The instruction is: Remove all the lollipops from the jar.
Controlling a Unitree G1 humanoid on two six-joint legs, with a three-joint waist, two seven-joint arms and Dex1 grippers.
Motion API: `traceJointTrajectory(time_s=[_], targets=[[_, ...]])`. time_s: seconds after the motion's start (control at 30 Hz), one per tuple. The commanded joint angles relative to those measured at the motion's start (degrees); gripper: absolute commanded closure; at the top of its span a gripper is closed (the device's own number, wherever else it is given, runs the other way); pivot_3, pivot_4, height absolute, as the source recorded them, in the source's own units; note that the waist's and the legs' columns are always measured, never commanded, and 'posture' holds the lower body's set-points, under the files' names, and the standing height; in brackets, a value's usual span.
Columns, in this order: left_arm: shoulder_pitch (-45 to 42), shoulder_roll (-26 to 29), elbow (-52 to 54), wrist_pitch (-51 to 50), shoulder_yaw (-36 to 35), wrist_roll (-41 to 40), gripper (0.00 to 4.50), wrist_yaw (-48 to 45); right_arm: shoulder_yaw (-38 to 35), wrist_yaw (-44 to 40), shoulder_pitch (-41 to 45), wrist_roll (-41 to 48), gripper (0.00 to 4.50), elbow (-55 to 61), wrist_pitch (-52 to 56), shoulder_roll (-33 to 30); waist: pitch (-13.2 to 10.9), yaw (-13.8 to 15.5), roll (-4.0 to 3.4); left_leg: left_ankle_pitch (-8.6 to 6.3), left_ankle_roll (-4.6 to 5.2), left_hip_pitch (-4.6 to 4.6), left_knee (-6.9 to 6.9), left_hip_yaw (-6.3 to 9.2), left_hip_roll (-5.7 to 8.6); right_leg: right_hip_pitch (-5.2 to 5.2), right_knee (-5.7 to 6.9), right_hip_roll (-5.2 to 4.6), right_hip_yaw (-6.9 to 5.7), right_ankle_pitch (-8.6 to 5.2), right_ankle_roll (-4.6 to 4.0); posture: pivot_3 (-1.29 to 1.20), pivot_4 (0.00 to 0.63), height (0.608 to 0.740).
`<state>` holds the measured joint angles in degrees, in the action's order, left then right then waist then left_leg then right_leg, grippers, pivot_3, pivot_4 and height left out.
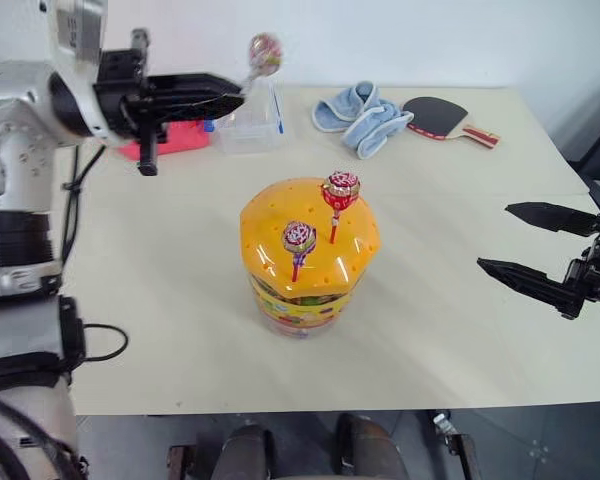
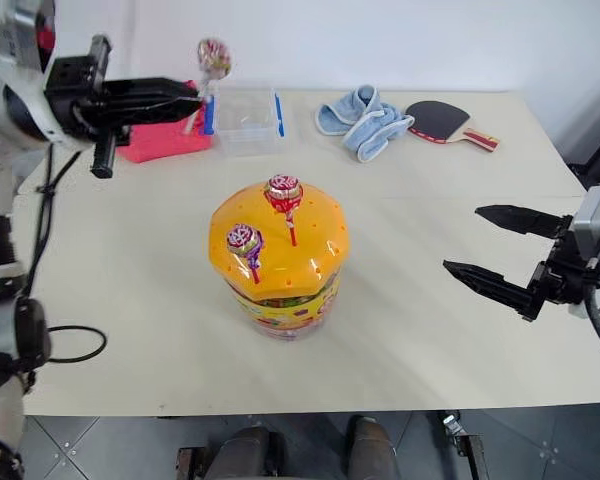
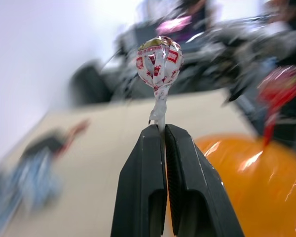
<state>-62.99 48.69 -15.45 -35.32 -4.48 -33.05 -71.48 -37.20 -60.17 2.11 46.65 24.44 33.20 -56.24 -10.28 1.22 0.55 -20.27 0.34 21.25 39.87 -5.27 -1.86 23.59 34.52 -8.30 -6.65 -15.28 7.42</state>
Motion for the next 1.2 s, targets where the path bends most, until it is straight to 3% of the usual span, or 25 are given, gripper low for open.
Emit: traceJointTrajectory(time_s=[0.03,0.2,0.4,0.7,0.87,1.2], targets=[[4.23,7.06,5.49,-13.71,-0.29,3.01,4.48,8.15,0.98,-3.88,0.80,-0.86,0.00,-1.18,-2.73,-1.99,0.00,-0.01,0.00,-0.02,0.03,0.00,0.00,0.00,0.00,0.00,0.00,0.00,0.02,0.00,0.00,0.00,0.150,0.740],[15.17,14.04,10.79,-28.84,-0.06,5.62,4.48,16.45,4.50,-8.39,3.36,-0.49,0.00,-4.00,-4.49,-1.94,-0.02,0.11,0.04,-0.05,0.06,0.01,0.00,0.00,0.00,0.02,0.01,0.00,0.07,0.00,0.00,0.00,0.150,0.740],[26.30,16.95,15.76,-41.18,-0.84,5.49,4.48,22.11,8.30,-10.62,6.39,1.37,0.00,-3.37,-5.01,-0.94,-0.05,0.12,0.08,-0.08,0.02,0.00,0.00,-0.03,-0.01,0.08,0.07,0.00,0.13,-0.01,-0.01,0.00,0.150,0.740],[25.53,20.30,14.94,-54.36,6.24,6.39,4.48,26.63,11.64,-10.19,10.18,-0.16,0.00,-6.16,-5.48,-0.46,-0.09,0.17,0.15,-0.10,-0.01,0.00,0.02,-0.05,-0.01,0.12,0.14,0.00,0.14,-0.03,-0.05,0.00,0.150,0.740],[23.03,21.89,13.57,-57.12,8.73,6.16,3.23,27.47,12.30,-9.71,11.30,-0.83,0.00,-6.90,-5.88,0.23,-0.09,0.13,0.16,-0.10,-0.02,0.00,0.03,-0.08,0.00,0.13,0.17,0.00,0.16,-0.03,-0.05,0.00,0.150,0.740],[20.63,24.20,15.26,-55.54,10.75,6.10,0.14,27.56,12.84,-9.63,13.27,-2.09,0.00,-8.88,-7.05,0.10,-0.09,0.12,0.16,-0.11,-0.03,0.01,0.03,-0.12,0.00,0.16,0.18,0.00,0.19,-0.03,-0.05,0.00,0.150,0.740]])
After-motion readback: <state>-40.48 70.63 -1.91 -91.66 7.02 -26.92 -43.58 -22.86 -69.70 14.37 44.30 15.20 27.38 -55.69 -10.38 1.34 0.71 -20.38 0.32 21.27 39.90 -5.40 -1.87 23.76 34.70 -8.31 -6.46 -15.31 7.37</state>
